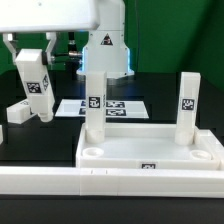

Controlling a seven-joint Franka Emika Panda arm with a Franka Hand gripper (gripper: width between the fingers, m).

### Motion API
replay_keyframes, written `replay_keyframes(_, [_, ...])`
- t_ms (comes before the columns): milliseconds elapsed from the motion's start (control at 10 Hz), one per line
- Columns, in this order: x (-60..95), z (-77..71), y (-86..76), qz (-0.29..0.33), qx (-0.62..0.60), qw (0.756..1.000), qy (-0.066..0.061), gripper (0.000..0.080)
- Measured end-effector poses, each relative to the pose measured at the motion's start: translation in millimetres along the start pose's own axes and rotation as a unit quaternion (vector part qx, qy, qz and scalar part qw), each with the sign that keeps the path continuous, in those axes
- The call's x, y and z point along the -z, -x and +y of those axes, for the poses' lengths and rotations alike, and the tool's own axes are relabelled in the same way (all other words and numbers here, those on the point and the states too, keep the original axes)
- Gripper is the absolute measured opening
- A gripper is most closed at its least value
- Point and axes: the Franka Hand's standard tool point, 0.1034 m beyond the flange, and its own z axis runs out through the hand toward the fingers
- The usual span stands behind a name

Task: Assemble desk

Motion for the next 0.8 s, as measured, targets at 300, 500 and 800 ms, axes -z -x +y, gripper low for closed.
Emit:
replay_keyframes(300, [0.6,-17.6,-11.6,0.021,0.019,1.000,0.006,0.0290])
replay_keyframes(500, [0.7,-16.3,-13.6,0.037,0.021,0.999,0.014,0.0290])
replay_keyframes(800, [5.3,-43.1,-24.5,0.136,0.035,0.989,0.040,0.0290])
